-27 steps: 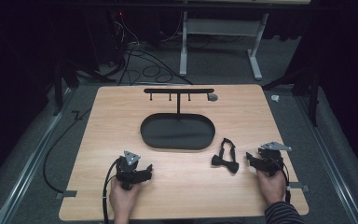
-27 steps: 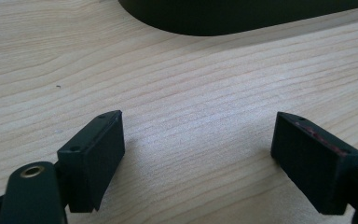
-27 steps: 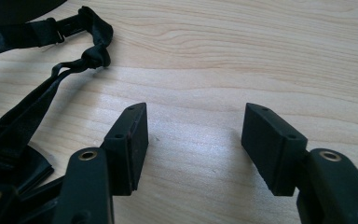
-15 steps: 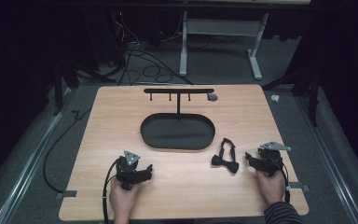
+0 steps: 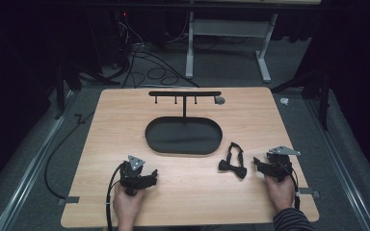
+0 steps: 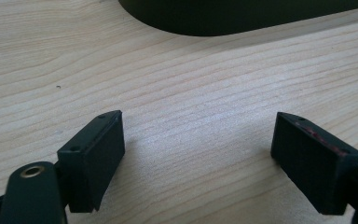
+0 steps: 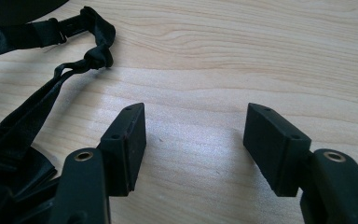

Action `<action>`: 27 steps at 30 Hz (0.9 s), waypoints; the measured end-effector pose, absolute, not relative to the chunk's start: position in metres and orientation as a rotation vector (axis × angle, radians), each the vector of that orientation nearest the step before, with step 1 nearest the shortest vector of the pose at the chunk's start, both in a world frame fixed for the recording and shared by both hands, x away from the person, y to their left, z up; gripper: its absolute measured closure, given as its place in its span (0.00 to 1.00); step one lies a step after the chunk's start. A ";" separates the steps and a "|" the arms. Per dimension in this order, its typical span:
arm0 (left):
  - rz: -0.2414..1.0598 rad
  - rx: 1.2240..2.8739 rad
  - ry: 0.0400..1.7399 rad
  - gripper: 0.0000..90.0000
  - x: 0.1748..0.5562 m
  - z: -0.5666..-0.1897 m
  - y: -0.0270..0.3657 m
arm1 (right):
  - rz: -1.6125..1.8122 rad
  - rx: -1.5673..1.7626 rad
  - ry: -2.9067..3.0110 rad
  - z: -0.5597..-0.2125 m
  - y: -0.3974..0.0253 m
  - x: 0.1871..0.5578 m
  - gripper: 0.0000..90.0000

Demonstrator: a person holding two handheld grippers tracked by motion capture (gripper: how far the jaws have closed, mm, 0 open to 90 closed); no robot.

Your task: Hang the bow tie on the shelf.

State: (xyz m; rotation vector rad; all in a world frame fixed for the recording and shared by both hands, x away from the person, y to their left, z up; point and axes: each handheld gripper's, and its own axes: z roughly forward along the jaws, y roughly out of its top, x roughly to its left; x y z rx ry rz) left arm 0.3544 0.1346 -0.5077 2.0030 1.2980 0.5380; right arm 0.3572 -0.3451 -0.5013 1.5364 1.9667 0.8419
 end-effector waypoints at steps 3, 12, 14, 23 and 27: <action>0.538 2.002 1.298 0.20 0.354 -0.508 0.135 | 0.842 1.536 1.968 -0.501 -0.345 0.357 0.45; 0.539 2.001 1.299 0.20 0.355 -0.508 0.134 | 0.844 1.535 1.972 -0.501 -0.345 0.357 0.43; 0.539 2.001 1.300 0.20 0.355 -0.508 0.134 | 0.845 1.536 1.973 -0.501 -0.345 0.358 0.43; 0.541 2.000 1.300 0.20 0.355 -0.508 0.134 | 0.846 1.563 1.982 -0.499 -0.349 0.354 0.43; 0.541 2.000 1.299 0.20 0.355 -0.508 0.134 | 0.872 1.574 1.965 -0.493 -0.352 0.349 0.45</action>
